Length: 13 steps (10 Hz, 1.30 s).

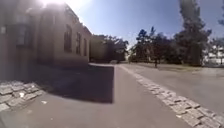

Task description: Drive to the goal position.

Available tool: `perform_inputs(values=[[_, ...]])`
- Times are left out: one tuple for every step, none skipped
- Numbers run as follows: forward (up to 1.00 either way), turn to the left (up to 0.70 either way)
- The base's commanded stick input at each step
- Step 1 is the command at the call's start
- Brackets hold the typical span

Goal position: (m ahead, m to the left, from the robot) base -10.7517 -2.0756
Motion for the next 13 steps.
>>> perform_inputs(values=[[0.7,0.0],[0.7,0.0],[0.7,0.0],[0.7,0.0],[0.7,0.0],[0.7,0.0],[0.7,0.0],[0.7,0.0],[0.7,0.0],[0.7,0.0],[0.7,0.0],[0.7,0.0],[0.7,0.0]])
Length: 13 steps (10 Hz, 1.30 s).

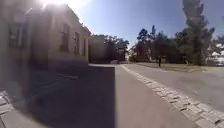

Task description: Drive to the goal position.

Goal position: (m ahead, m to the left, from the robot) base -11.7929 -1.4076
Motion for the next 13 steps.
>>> perform_inputs(values=[[0.7,0.0],[0.7,0.0],[0.7,0.0],[0.7,0.0],[0.7,0.0],[0.7,0.0],[0.7,0.0],[0.7,0.0],[0.7,0.0],[0.7,0.0],[0.7,0.0],[0.7,0.0],[0.7,0.0]])
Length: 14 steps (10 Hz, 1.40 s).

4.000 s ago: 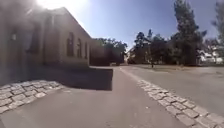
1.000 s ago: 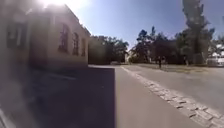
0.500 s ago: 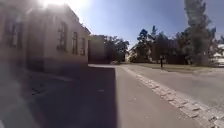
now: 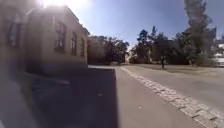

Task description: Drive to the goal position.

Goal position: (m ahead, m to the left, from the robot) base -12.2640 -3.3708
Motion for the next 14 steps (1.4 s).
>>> perform_inputs(values=[[0.7,0.0],[0.7,0.0],[0.7,0.0],[0.7,0.01],[0.7,0.04],[0.7,0.04],[0.22,0.0],[0.0,0.0],[0.0,0.0],[0.0,-0.05],[0.0,-0.13],[0.0,-0.42],[0.0,-0.7],[0.0,-0.7]])
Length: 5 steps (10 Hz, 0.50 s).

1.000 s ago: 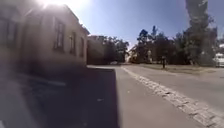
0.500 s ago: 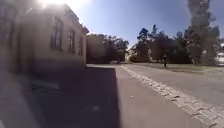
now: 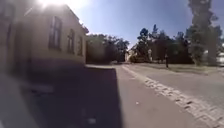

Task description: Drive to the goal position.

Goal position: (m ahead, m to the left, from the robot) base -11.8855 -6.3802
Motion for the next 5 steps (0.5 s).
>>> perform_inputs(values=[[0.0,-0.7],[0.0,-0.7],[0.0,-0.7],[0.0,-0.7],[0.0,-0.7]])
